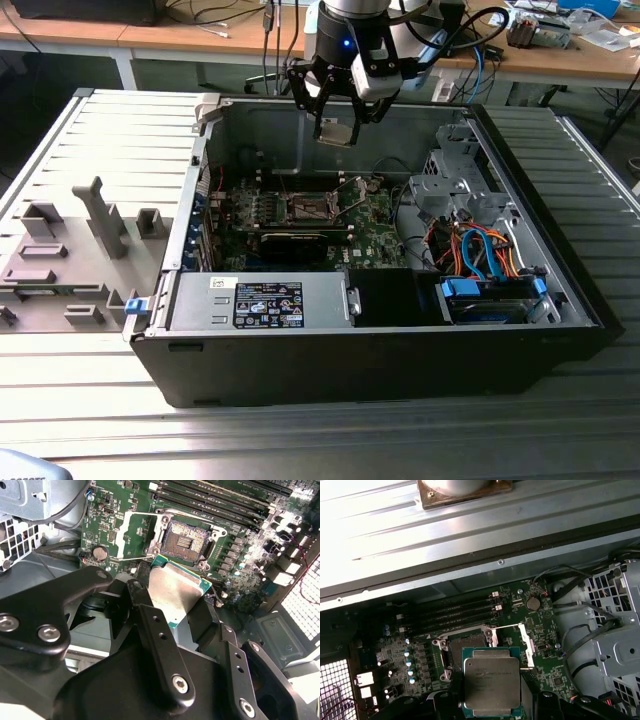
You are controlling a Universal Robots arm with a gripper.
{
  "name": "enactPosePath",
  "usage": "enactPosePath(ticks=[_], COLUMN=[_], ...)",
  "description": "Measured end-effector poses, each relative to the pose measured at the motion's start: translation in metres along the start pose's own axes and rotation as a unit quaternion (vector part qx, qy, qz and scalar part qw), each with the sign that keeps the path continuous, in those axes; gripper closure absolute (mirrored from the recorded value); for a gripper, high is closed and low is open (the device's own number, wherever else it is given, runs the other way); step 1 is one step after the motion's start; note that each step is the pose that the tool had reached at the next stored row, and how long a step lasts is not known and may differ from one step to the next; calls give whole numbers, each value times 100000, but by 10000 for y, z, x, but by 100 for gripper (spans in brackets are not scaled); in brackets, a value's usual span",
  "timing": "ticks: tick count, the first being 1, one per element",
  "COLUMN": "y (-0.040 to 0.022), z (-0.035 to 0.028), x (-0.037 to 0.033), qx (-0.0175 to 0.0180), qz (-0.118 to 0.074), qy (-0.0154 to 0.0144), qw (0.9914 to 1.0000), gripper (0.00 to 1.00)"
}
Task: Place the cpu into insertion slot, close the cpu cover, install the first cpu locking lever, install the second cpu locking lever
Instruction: 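Place the cpu into insertion slot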
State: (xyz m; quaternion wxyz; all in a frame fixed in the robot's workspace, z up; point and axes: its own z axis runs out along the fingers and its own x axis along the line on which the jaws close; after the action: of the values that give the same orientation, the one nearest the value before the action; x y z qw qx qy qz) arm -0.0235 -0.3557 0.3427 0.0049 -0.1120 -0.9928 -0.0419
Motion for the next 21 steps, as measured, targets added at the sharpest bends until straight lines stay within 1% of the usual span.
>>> enactPosePath(ticks=[21], y=[0], z=[0], x=[0], qx=[-11], qz=[570], qy=[-44], qw=[99998], gripper=[45])
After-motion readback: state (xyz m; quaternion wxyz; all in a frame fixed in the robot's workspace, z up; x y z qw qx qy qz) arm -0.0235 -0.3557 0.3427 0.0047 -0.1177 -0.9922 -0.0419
